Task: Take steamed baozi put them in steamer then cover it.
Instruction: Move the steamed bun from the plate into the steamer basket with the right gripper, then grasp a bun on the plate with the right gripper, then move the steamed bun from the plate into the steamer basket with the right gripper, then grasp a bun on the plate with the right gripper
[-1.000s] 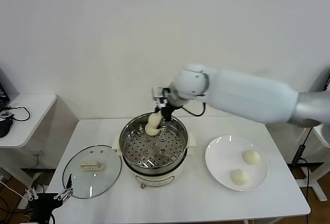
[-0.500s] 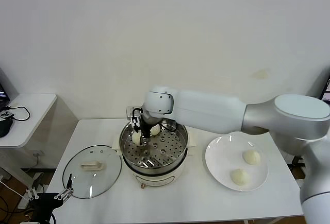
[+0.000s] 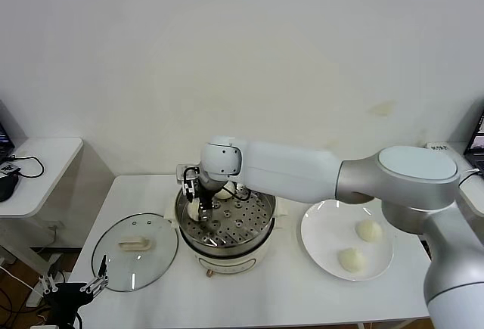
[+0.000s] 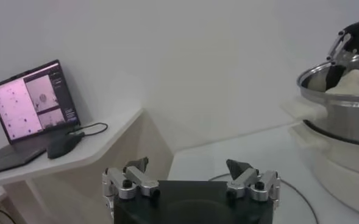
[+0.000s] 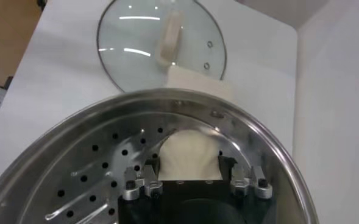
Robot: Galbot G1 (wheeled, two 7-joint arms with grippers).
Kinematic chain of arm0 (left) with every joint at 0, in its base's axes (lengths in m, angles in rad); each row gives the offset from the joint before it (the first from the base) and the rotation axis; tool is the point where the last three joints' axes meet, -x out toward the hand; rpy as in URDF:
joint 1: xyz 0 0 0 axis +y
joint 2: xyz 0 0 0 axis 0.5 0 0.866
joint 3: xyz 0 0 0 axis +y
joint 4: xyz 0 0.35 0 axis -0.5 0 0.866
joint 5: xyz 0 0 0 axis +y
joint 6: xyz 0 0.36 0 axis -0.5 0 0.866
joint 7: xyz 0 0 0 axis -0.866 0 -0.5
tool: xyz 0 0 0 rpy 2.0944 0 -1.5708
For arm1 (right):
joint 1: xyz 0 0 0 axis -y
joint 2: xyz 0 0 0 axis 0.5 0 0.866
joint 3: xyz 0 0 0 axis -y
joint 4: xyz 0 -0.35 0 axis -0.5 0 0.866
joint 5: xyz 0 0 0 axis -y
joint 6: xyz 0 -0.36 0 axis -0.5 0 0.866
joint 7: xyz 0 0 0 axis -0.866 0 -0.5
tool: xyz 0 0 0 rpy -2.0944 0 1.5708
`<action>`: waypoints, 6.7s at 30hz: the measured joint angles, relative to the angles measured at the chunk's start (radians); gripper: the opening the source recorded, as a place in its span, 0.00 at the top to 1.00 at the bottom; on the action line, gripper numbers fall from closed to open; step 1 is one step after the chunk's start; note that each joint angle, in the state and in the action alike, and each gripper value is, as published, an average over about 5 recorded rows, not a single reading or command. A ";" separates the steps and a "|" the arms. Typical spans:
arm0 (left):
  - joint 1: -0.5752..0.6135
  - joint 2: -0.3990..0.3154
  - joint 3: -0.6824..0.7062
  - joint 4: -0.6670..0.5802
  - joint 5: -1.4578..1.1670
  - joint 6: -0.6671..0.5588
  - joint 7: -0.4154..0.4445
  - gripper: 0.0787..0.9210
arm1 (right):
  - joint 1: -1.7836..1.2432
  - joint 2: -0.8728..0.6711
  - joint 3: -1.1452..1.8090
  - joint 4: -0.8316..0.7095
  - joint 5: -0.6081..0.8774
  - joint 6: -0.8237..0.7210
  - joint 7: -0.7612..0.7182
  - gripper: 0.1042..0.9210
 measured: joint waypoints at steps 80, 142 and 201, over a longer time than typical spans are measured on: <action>0.005 0.009 0.032 0.023 0.028 0.002 0.008 0.12 | -0.541 -0.934 0.384 0.334 -0.649 0.354 -0.266 0.20; 0.001 0.000 0.018 -0.010 0.032 0.000 0.008 0.12 | 0.151 -0.455 0.084 0.378 -0.271 0.360 -0.223 0.41; 0.002 0.012 0.007 -0.020 0.025 -0.002 0.009 0.12 | 0.191 -0.386 0.041 0.320 -0.420 0.528 -0.289 0.12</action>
